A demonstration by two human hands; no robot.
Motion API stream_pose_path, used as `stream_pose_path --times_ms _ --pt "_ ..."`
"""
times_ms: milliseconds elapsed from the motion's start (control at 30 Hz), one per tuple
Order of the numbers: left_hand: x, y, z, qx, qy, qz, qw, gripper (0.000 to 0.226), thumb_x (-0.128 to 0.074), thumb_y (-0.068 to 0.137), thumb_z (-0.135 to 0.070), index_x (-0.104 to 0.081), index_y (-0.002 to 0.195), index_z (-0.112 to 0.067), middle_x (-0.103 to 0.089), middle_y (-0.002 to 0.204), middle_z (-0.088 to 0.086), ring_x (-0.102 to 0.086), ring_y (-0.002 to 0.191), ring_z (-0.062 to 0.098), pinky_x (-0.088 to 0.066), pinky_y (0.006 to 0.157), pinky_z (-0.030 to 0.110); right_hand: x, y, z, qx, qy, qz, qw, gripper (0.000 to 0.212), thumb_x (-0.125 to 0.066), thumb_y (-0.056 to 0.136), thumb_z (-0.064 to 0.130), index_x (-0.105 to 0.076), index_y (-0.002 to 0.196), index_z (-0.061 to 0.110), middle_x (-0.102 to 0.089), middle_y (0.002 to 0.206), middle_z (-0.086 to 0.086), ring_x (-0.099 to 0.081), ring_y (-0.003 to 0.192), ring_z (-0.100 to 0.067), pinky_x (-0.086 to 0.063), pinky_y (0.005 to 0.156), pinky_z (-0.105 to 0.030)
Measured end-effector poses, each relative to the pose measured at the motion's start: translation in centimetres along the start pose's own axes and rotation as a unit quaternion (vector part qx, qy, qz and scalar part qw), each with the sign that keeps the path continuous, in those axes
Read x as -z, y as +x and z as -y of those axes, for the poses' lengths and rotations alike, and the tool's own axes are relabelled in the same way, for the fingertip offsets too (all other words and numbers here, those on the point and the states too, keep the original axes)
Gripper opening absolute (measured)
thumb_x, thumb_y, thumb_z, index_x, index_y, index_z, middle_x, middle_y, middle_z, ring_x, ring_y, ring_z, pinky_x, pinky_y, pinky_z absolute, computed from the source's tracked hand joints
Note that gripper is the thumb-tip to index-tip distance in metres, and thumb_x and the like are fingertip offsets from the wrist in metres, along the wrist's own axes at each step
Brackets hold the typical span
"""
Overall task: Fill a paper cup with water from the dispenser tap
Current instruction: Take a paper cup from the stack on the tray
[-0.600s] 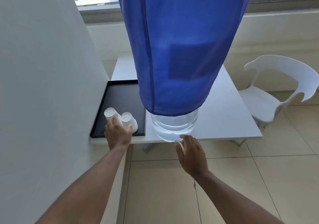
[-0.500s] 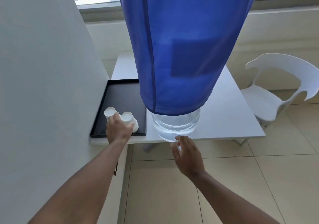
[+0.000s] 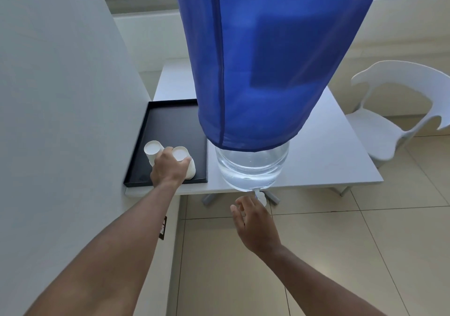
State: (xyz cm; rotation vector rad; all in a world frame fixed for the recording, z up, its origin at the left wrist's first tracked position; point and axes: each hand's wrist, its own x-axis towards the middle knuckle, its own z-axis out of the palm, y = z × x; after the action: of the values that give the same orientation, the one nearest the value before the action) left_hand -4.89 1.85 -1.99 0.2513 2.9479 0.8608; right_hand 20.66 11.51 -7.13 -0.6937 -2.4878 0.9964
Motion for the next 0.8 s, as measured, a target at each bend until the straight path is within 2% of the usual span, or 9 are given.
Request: stream_pose_path --times_ms 267,367,467,567,667,733,800 --pt "1.5 -0.2 -0.8 -0.019 -0.039 -0.032 0.999 0.05 -0.076 0.084 -0.049 -0.066 0.12 -0.017 -0.067 0.121 0.007 -0.064 0.1 0.037 -0.051 0.077 0.043 -0.6 -0.9 0.8 -0.004 0.013 0.02 1.0 0.019 -0.058 0.103 0.035 -0.06 0.094 0.017 -0.055 0.084 0.007 -0.049 0.078 -0.013 -0.039 0.071 -0.026" --pt "2.3 -0.3 -0.8 -0.021 -0.097 -0.058 0.993 0.045 -0.078 0.082 -0.045 -0.067 0.114 -0.016 -0.066 0.118 0.006 -0.059 0.091 0.03 -0.046 0.074 0.037 -0.6 -1.3 0.9 -0.002 0.017 0.019 1.0 0.022 -0.054 0.102 0.039 -0.06 0.094 0.019 -0.055 0.084 0.008 -0.049 0.076 -0.012 -0.037 0.07 -0.024" --pt "3.1 -0.6 -0.8 -0.036 -0.168 -0.099 0.98 0.043 -0.081 0.082 -0.04 -0.069 0.114 -0.014 -0.069 0.116 0.008 -0.057 0.09 0.022 -0.041 0.078 0.03 -0.5 -1.5 1.1 -0.004 0.018 0.02 1.0 0.023 -0.053 0.102 0.041 -0.059 0.095 0.02 -0.054 0.084 0.009 -0.048 0.076 -0.01 -0.037 0.07 -0.023" --pt "4.3 -1.3 -1.0 -0.037 -0.266 -0.155 0.951 0.045 -0.082 0.082 -0.036 -0.07 0.118 -0.011 -0.074 0.116 0.008 -0.06 0.093 0.016 -0.047 0.082 0.029 -0.4 -1.7 1.3 -0.009 0.026 0.021 0.999 0.022 -0.054 0.102 0.041 -0.058 0.094 0.021 -0.052 0.082 0.011 -0.046 0.074 -0.007 -0.035 0.067 -0.018" --pt "5.4 -2.6 -1.2 0.004 -0.408 -0.173 0.896 0.055 -0.078 0.083 -0.033 -0.065 0.133 -0.012 -0.076 0.112 0.007 -0.07 0.084 0.006 -0.059 0.083 0.032 -0.2 -1.4 2.2 -0.022 0.063 0.014 0.998 0.019 -0.058 0.101 0.038 -0.059 0.094 0.021 -0.051 0.08 0.014 -0.049 0.074 -0.001 -0.036 0.068 -0.011" --pt "5.6 -3.8 -0.9 0.023 -0.482 -0.166 0.86 0.057 -0.077 0.087 -0.029 -0.062 0.14 -0.017 -0.078 0.114 0.012 -0.072 0.079 0.014 -0.061 0.077 0.029 0.0 -0.7 3.2 -0.041 0.105 0.003 0.994 0.016 -0.063 0.1 0.036 -0.064 0.098 0.02 -0.059 0.08 0.009 -0.054 0.077 -0.003 -0.039 0.07 -0.011" --pt "5.3 -5.4 -0.6 0.033 -0.537 -0.158 0.828 0.05 -0.077 0.087 -0.026 -0.067 0.135 -0.014 -0.078 0.116 0.018 -0.07 0.071 0.017 -0.061 0.069 0.025 0.3 0.2 4.6 -0.083 0.156 0.008 0.984 0.024 -0.067 0.098 0.039 -0.069 0.112 0.02 -0.067 0.085 0.007 -0.062 0.084 -0.005 -0.044 0.073 -0.012"
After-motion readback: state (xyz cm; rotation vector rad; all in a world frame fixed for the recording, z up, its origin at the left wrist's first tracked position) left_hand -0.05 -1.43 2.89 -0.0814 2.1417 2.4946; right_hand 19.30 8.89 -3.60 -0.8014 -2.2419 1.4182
